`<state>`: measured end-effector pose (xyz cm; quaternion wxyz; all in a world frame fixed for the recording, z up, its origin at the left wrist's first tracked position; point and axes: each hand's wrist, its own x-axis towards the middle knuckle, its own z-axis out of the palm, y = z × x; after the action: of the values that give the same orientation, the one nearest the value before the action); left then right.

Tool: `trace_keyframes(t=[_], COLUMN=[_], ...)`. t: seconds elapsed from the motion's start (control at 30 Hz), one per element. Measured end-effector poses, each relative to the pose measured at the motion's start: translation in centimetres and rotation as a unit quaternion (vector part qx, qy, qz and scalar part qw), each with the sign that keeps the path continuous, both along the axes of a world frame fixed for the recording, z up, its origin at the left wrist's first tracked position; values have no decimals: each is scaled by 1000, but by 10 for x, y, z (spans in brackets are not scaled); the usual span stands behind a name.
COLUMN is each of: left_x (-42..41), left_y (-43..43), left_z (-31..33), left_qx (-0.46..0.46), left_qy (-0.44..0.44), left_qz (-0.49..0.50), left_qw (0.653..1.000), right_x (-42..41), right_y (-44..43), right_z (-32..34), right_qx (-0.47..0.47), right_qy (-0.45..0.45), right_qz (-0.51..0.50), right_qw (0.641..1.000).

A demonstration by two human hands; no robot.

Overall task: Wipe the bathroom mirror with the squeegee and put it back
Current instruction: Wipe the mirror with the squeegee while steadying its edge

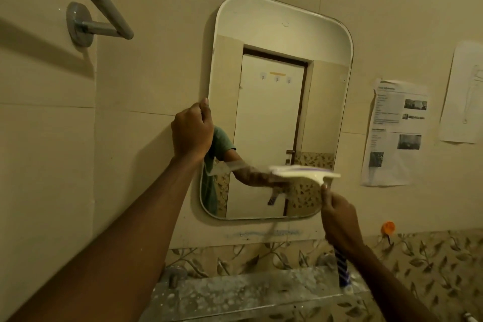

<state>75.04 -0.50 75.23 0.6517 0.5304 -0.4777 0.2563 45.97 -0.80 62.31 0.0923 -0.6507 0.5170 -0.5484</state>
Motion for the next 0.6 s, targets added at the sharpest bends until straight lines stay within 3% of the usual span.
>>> trace_keyframes(t=[0.17,0.4,0.6], left_x=[2,2,4], left_y=[2,1,1], left_z=[0,-1,-1], left_qx=[13,-1,5], left_qy=[6,1,1], left_qz=[-4,-6,-10], left_qw=[1000,1000,1000], right_x=[-2,29,49], right_y=[-14,13,16], right_z=[65,-46,37], right_qx=[-68,27,-55], right_qy=[-42,-49,-30], right_qz=[13,-35,21], right_qw=[997,998,998])
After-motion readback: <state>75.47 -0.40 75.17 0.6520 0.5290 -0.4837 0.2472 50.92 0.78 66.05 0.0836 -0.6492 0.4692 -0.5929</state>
